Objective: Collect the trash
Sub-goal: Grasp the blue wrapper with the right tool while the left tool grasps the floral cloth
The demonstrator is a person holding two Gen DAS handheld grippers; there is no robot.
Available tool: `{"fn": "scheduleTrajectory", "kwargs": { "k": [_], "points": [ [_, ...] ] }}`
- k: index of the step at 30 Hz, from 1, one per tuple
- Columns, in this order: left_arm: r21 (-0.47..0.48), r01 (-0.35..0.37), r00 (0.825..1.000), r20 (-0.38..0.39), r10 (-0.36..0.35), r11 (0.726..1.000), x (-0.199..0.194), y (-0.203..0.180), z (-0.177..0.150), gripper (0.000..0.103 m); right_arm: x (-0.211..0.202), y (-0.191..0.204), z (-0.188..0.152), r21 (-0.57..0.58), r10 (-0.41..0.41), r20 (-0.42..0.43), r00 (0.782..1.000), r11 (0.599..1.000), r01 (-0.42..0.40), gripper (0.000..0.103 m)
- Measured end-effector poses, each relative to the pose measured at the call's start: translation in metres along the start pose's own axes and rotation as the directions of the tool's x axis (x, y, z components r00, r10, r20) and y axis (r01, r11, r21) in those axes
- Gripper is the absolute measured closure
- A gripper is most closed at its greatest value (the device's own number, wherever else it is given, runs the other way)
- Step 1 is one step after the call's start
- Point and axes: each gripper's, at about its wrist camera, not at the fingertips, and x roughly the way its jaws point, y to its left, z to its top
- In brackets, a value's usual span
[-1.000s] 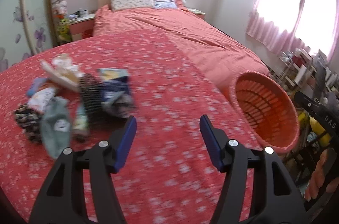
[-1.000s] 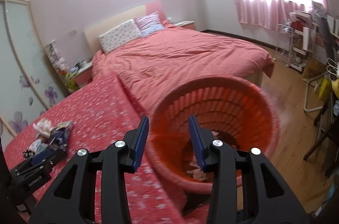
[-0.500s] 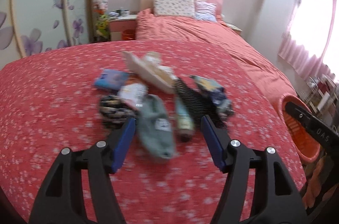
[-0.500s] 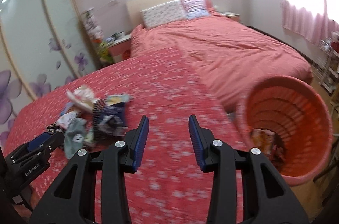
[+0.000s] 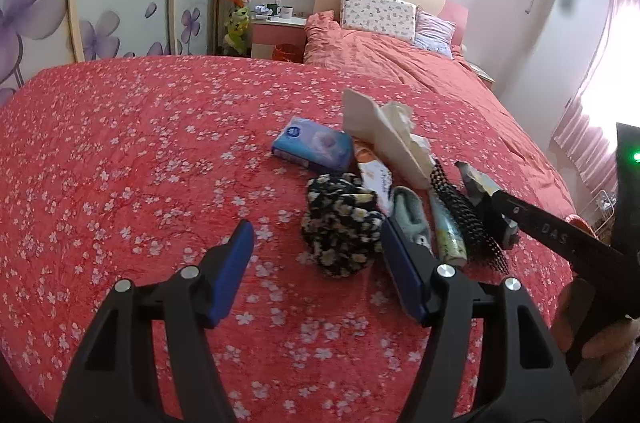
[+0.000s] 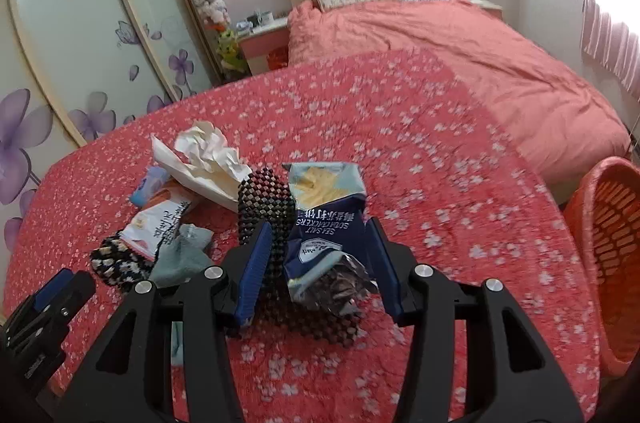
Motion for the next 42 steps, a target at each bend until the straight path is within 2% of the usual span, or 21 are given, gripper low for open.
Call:
{"fn": "scheduleTrajectory", "kwargs": {
  "k": [3, 5, 11, 14, 20, 23, 26, 28, 31, 42],
  "points": [
    [-0.006, 0.006, 1.0, -0.004, -0.006, 1.0, 0.005, 0.002, 0.0, 0.038, 0.008, -0.003, -0.003, 0.004, -0.022, -0.02, 1.0, 1.0, 0.022, 0.054],
    [-0.008, 0.012, 1.0, -0.009, -0.012, 1.0, 0.009, 0.001, 0.0, 0.038, 0.009, -0.008, -0.005, 0.011, -0.025, -0.028, 0.999, 1.0, 0.026, 0.069],
    [-0.008, 0.034, 0.999, -0.026, -0.034, 0.999, 0.021, -0.004, -0.002, 0.038, 0.002, -0.021, -0.01, 0.054, -0.007, -0.018, 1.0, 0.999, 0.008, 0.085],
    [-0.013, 0.038, 0.999, -0.037, -0.038, 0.999, 0.027, -0.006, -0.003, 0.038, -0.003, -0.023, -0.013, 0.052, -0.02, -0.008, 1.0, 0.998, 0.02, 0.088],
    [-0.018, 0.043, 0.997, -0.057, -0.043, 0.999, 0.04, -0.013, -0.003, 0.047, -0.008, -0.025, -0.019, 0.04, -0.036, 0.001, 0.999, 0.999, 0.036, 0.089],
    [-0.031, 0.047, 0.996, -0.08, -0.05, 0.998, 0.05, -0.011, -0.002, 0.056, -0.01, -0.026, -0.02, 0.041, -0.039, 0.002, 0.999, 0.998, 0.039, 0.089],
    [-0.043, 0.06, 0.993, -0.098, -0.064, 0.997, 0.058, -0.011, -0.002, 0.07, -0.013, -0.029, -0.023, 0.043, -0.043, 0.002, 0.999, 0.998, 0.043, 0.089],
    [-0.043, 0.078, 0.991, -0.107, -0.082, 0.996, 0.061, -0.012, -0.002, 0.086, -0.017, -0.033, -0.024, 0.046, -0.043, 0.005, 0.999, 0.998, 0.043, 0.09],
    [-0.035, 0.087, 0.992, -0.088, -0.09, 0.996, 0.055, -0.011, -0.002, 0.091, -0.023, -0.037, -0.025, 0.05, -0.046, 0.012, 0.999, 0.998, 0.045, 0.09],
    [-0.036, 0.069, 0.998, -0.013, -0.069, 0.997, 0.008, 0.003, 0.005, 0.091, -0.053, -0.046, -0.034, 0.064, -0.039, 0.052, 0.998, 0.997, 0.036, 0.09]
  ]
}}
